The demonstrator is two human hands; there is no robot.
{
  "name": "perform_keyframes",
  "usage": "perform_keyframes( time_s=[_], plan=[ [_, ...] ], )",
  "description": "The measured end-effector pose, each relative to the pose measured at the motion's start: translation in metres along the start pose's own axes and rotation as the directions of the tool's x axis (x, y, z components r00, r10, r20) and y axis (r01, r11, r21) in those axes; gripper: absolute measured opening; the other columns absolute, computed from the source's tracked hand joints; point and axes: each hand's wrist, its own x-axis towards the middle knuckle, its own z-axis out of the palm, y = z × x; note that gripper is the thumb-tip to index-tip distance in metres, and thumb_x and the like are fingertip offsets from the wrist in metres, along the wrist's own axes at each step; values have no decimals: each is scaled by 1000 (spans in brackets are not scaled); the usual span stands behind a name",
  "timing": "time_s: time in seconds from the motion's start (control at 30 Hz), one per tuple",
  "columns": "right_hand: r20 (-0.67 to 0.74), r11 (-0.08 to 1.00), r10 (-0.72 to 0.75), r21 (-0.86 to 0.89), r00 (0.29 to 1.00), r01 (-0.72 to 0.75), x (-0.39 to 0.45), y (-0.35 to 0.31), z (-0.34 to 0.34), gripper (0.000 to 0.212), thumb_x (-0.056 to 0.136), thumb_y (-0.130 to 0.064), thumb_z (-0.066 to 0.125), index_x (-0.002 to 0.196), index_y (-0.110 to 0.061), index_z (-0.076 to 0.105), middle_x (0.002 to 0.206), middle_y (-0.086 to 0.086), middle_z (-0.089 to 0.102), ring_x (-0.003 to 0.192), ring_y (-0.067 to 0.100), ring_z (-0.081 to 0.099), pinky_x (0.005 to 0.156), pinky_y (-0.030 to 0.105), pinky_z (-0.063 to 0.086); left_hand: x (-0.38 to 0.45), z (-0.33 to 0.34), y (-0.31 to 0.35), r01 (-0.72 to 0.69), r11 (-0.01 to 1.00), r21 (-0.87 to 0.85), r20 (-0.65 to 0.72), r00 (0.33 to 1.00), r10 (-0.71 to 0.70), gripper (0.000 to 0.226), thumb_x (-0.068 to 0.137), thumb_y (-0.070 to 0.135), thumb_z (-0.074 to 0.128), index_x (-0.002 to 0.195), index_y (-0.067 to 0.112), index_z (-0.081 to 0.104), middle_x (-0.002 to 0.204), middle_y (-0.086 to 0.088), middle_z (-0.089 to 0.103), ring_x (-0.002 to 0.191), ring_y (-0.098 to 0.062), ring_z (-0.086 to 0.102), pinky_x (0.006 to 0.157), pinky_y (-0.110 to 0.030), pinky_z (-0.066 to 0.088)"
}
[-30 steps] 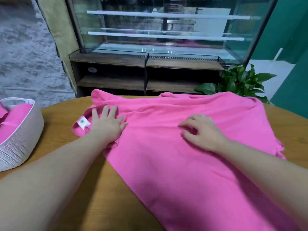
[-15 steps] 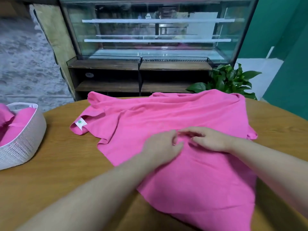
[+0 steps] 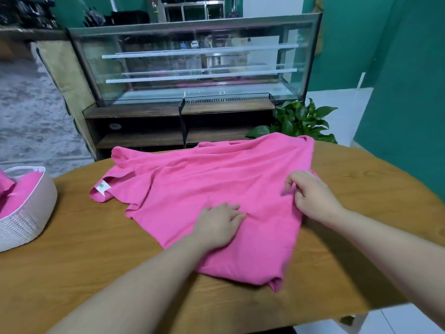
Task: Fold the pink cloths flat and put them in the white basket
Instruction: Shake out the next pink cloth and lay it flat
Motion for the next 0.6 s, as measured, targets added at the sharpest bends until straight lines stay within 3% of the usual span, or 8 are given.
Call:
perform_keyframes(
  time_s=[0.07, 0.13, 0.2, 0.27, 0.33, 0.4, 0.47, 0.6],
  plan=[
    [2, 1000, -1, 9, 1000, 1, -13, 7, -8, 31, 67, 4, 51, 85, -21, 56, 85, -8, 60, 85, 16, 50, 82, 38, 44, -6, -13, -6, 93, 900, -425, 27, 996, -90, 36, 107, 31, 40, 131, 17, 63, 144, -1, 54, 132, -12, 48, 108, -21, 31],
    [34, 998, -42, -36, 999, 43, -26, 13, -13, 24, 71, -10, 59, 90, -23, 55, 86, -12, 55, 81, 9, 47, 75, 32, 41, -15, -23, -11, 171, 611, -773, 30, 972, -234, 24, 103, 23, 50, 110, 19, 72, 123, -2, 68, 113, -9, 59, 101, -20, 39],
    [79, 993, -63, -95, 995, 70, -34, 18, -10, 25, 74, -27, 70, 95, -24, 55, 93, -11, 55, 87, 10, 50, 78, 31, 40, -19, -30, -12, 197, 385, -901, 64, 941, -333, 25, 99, 21, 53, 91, 19, 77, 103, 3, 75, 100, -10, 67, 97, -27, 47],
    [166, 992, -54, -100, 985, 72, -35, 16, -4, 36, 76, -50, 69, 103, -29, 59, 107, -12, 59, 100, 12, 54, 90, 35, 45, -19, -33, -11, 224, 263, -939, 123, 928, -352, 25, 97, 18, 53, 90, 13, 77, 96, 0, 77, 89, -13, 72, 84, -27, 53],
    [276, 993, -16, -108, 961, 47, -30, 6, 7, 58, 77, -63, 63, 127, -36, 55, 129, -11, 57, 120, 15, 53, 103, 39, 42, -19, -36, -8, 268, 222, -937, 176, 916, -361, 24, 96, 20, 54, 96, 10, 76, 98, -6, 76, 88, -16, 73, 78, -27, 53],
    [324, 992, 74, -123, 943, -35, -23, -5, 21, 78, 79, -61, 65, 148, -32, 38, 149, -5, 44, 138, 20, 41, 112, 40, 35, -18, -35, -11, 293, 258, -921, 176, 901, -396, 24, 95, 26, 58, 100, 12, 77, 101, -5, 76, 95, -19, 71, 88, -30, 52],
    [313, 994, 102, -73, 944, -83, -16, -17, 33, 96, 75, -59, 68, 155, -29, 23, 159, -3, 29, 145, 20, 30, 116, 41, 31, -16, -34, -16, 299, 330, -896, 148, 899, -413, 26, 93, 33, 59, 101, 16, 77, 103, 0, 76, 102, -18, 69, 100, -34, 47],
    [261, 923, 51, 355, 964, -145, 2, -57, 51, 100, 79, -34, 73, 157, -34, 9, 162, -10, 21, 145, 9, 26, 118, 30, 26, -13, -30, -24, 298, 210, -931, 218, 917, -334, 32, 96, 39, 54, 108, 17, 74, 106, -2, 75, 103, -18, 69, 99, -33, 49]
  ],
)
